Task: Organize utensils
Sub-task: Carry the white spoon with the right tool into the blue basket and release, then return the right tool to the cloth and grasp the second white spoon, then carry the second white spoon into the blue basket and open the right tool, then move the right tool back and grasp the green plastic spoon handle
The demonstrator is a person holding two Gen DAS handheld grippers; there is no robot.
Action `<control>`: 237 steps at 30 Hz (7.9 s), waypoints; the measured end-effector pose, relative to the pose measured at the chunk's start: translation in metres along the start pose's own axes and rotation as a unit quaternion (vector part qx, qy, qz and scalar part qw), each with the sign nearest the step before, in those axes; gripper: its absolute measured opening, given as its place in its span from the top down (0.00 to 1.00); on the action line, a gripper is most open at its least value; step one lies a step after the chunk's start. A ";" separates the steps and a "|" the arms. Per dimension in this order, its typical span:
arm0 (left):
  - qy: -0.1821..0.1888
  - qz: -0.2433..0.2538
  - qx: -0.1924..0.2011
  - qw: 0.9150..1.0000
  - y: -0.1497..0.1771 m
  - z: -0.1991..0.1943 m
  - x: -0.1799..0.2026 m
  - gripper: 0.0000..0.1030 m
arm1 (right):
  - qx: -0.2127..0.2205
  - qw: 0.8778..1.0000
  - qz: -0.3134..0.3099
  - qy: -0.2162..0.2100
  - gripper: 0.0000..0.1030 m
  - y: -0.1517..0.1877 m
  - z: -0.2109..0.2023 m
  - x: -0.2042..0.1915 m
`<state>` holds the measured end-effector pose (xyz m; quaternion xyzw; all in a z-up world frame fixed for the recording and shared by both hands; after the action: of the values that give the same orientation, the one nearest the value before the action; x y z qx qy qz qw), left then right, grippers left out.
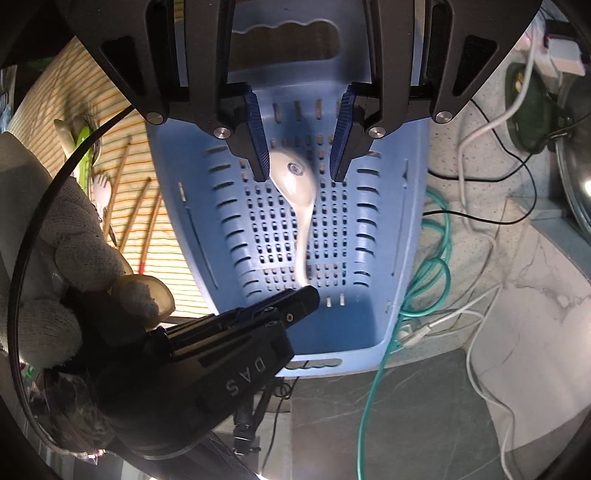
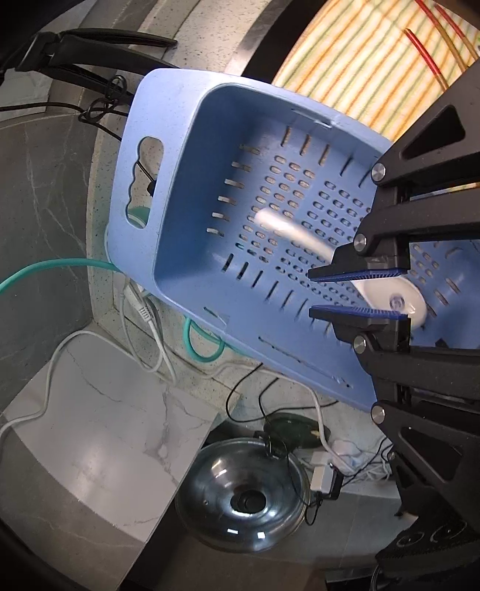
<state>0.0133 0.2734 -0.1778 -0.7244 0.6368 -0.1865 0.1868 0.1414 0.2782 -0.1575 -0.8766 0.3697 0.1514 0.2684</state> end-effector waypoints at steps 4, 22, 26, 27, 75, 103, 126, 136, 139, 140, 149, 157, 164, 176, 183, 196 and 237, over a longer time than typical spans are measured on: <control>0.004 -0.003 0.008 1.000 0.000 -0.009 -0.001 0.69 | 0.004 1.000 0.004 0.008 0.79 0.001 -0.006 0.004; 0.023 0.004 0.058 0.998 0.016 -0.064 0.059 0.60 | 0.053 0.999 0.009 -0.001 0.66 0.056 -0.141 0.047; 0.035 0.007 0.059 0.998 0.027 -0.074 0.094 0.54 | 0.058 0.998 0.009 0.001 0.65 0.082 -0.174 0.071; 0.039 0.010 0.056 0.998 0.030 -0.076 0.103 0.54 | 0.060 0.998 0.009 0.002 0.65 0.091 -0.183 0.080; 0.078 0.167 -0.022 0.983 0.072 -0.003 0.216 0.63 | -0.002 0.974 0.219 -0.057 0.88 0.212 -0.112 0.181; 0.097 0.064 0.062 0.991 0.049 -0.050 0.165 0.64 | 0.042 0.988 0.133 -0.072 0.91 0.145 -0.153 0.110; 0.048 0.011 0.064 0.997 0.006 -0.020 0.050 0.64 | 0.017 0.996 0.065 -0.067 0.91 0.030 -0.066 0.046; 0.049 -0.003 0.036 0.998 0.006 0.002 0.037 0.64 | -0.007 0.996 0.066 -0.062 0.91 0.024 -0.035 0.049; 0.047 -0.004 0.034 0.998 0.004 0.003 0.036 0.64 | -0.009 0.997 0.052 -0.053 0.88 0.022 -0.033 0.046; 0.046 -0.005 0.034 0.998 0.004 0.004 0.036 0.64 | -0.009 0.998 0.049 -0.049 0.88 0.021 -0.033 0.045; 0.030 -0.021 0.030 0.999 0.001 0.002 0.033 0.44 | 0.004 0.999 0.024 -0.039 0.59 0.020 -0.044 0.037; 0.025 -0.017 0.039 0.999 0.003 -0.011 0.037 0.44 | 0.010 0.999 0.022 -0.039 0.59 0.025 -0.058 0.038; 0.019 -0.010 0.056 0.998 0.004 -0.031 0.048 0.44 | 0.025 0.999 0.014 -0.037 0.59 0.036 -0.089 0.040; 0.025 0.010 0.077 0.997 0.015 -0.063 0.083 0.45 | 0.063 0.997 0.034 -0.037 0.59 0.081 -0.168 0.074; 0.050 0.024 0.081 0.995 0.021 -0.071 0.111 0.45 | 0.083 0.993 0.076 -0.023 0.59 0.124 -0.208 0.112; 0.110 0.123 0.014 0.986 0.023 -0.031 0.183 0.62 | 0.063 0.979 0.191 0.043 0.60 0.213 -0.194 0.178; 0.141 0.194 -0.102 0.965 0.008 0.049 0.236 0.88 | -0.035 0.970 0.171 0.167 0.86 0.218 -0.149 0.188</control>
<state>0.0595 0.0394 -0.2162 -0.5685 0.8008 -0.1810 0.0525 0.1202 -0.0417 -0.2023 -0.8221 0.5480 0.0595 0.1425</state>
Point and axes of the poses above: each gripper's, at about its wrist camera, not at the fingertips, and z roughly the way its jaws point, x to its right, y to its underside, the point moved 1 cm from there along z, roughly the way its jaws point, and after that the axes turned 4 degrees about -z, right-handed, at the moved point
